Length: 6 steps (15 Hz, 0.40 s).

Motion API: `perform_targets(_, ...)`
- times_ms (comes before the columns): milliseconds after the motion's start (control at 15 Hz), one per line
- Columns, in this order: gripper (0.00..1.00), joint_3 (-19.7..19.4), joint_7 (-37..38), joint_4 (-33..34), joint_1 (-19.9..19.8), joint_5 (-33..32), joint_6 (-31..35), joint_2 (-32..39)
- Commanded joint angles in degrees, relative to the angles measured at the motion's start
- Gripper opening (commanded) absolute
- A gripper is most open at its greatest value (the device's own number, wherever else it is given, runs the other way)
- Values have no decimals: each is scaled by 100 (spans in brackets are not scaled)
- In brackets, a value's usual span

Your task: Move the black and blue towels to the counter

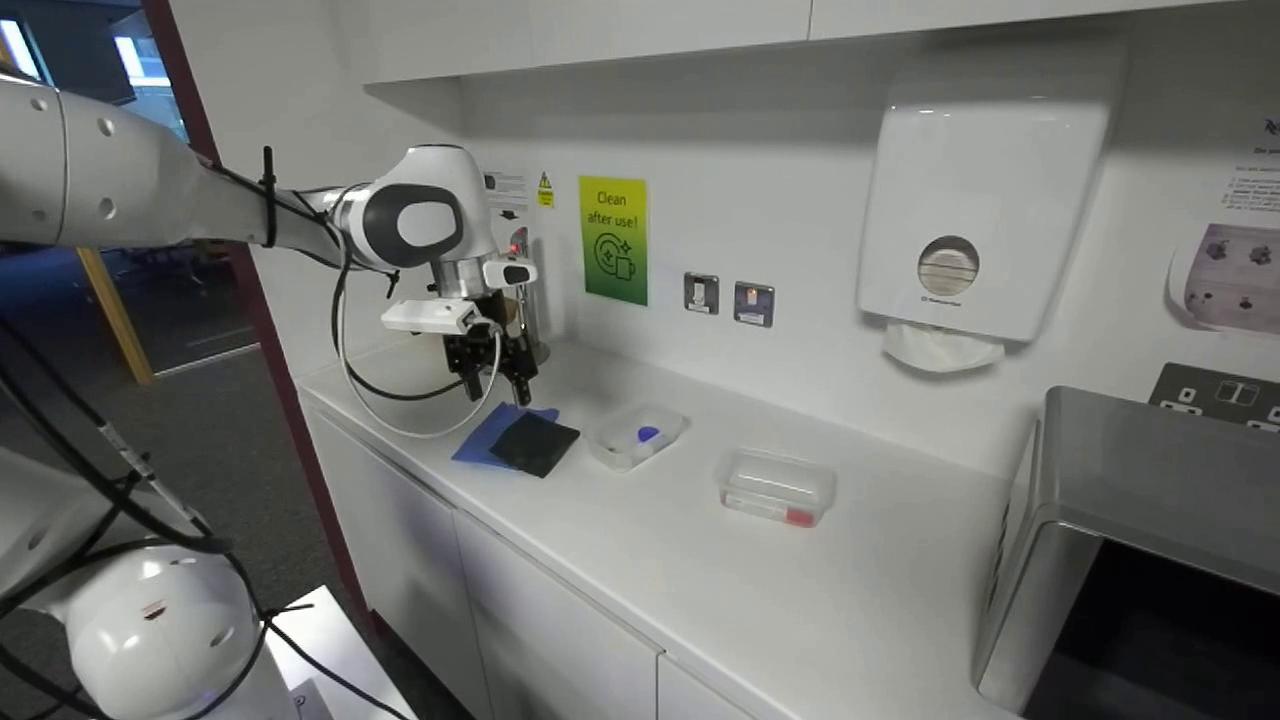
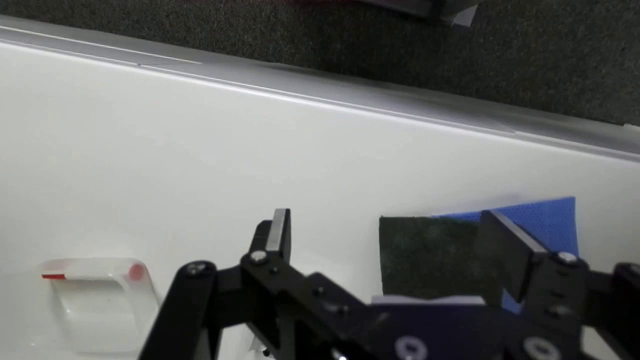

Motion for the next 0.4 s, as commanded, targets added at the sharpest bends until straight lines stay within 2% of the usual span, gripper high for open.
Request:
perform_targets(0, 100, -83, 42, 13, 103, -46, -2, -12)
perform_targets(333, 100, -84, 39, 12, 101, -42, 64, 187)
